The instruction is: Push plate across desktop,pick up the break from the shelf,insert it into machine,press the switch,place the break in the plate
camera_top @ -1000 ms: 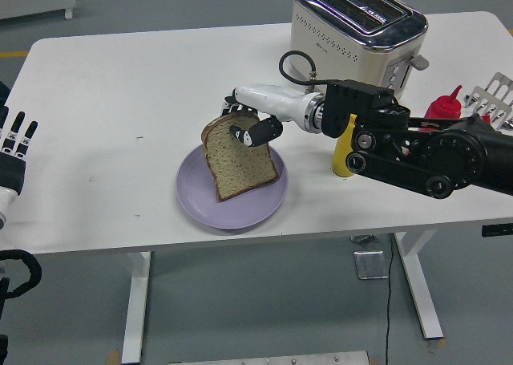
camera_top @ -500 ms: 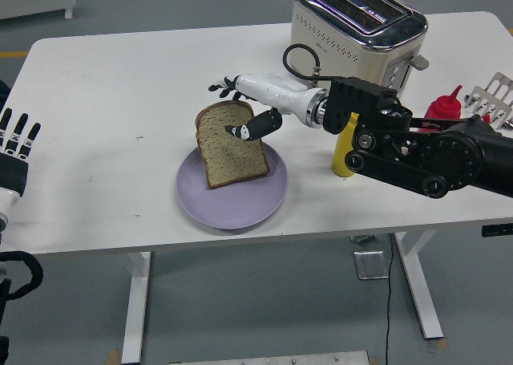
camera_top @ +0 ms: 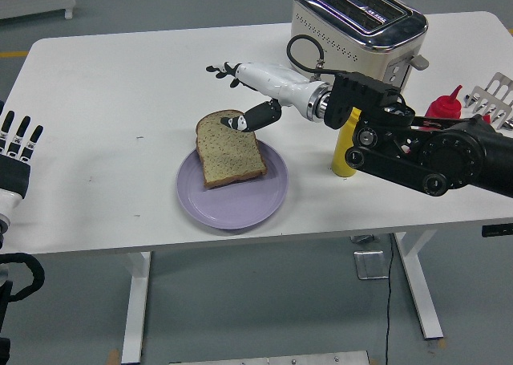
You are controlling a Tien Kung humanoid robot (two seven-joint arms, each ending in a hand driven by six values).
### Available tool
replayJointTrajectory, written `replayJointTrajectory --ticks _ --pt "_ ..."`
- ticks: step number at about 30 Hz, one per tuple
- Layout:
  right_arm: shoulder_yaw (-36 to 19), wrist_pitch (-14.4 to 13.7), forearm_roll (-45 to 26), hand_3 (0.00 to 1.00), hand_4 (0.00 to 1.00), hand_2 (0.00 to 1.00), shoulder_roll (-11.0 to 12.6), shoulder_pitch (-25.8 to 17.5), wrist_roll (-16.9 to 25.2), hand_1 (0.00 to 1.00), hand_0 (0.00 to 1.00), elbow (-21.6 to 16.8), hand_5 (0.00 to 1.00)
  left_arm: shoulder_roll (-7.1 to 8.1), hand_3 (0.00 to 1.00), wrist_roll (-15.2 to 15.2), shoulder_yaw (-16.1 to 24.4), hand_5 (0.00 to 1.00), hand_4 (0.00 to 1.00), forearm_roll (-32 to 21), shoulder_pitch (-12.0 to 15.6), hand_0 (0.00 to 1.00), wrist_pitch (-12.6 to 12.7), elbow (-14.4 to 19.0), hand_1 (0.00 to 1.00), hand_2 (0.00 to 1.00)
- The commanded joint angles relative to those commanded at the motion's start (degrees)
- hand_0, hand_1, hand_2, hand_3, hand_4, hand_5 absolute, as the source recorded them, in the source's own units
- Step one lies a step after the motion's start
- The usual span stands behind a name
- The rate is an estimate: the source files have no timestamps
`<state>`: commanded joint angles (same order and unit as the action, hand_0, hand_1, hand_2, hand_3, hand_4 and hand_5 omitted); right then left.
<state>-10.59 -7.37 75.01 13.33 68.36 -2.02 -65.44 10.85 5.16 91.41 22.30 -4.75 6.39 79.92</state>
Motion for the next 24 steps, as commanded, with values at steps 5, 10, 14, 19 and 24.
replayJointTrajectory --ticks 5,10,14,19,24 --pt "-0.61 -0.09 -0.07 0.949 0.743 0.894 0.36 -0.19 -0.04 0.798 0.774 -0.63 0.354 0.00 0.785 0.01 -0.01 0.998 0.575 -0.02 0.01 0.807 -0.01 0.01 0.866 0.940" --pt "-3.94 -0.61 -0.19 0.939 0.738 0.889 1.10 -0.52 -0.15 0.790 0.772 -2.31 0.355 0.01 0.786 0.05 0.10 0.998 0.578 -0.01 -0.02 0.809 -0.03 0.05 0.867 0.942" --pt "-7.64 -1.24 0.16 0.926 0.728 0.876 2.49 -0.29 -0.29 0.787 0.764 -5.01 0.359 0.09 0.788 0.07 0.20 0.998 0.586 0.02 0.02 0.810 -0.05 0.07 0.869 0.942" --pt "-13.82 -2.16 -0.74 0.926 0.728 0.876 5.59 0.52 -0.17 0.787 0.764 -10.04 0.359 0.28 0.788 0.09 0.35 0.998 0.586 -0.01 0.05 0.810 -0.12 0.16 0.869 0.942" --pt "-21.64 -2.20 -7.41 0.876 0.667 0.838 10.14 0.54 1.43 0.785 0.776 -14.11 0.379 0.48 0.788 0.09 0.59 0.998 0.587 -0.12 -0.02 0.811 -0.17 0.38 0.869 0.944"
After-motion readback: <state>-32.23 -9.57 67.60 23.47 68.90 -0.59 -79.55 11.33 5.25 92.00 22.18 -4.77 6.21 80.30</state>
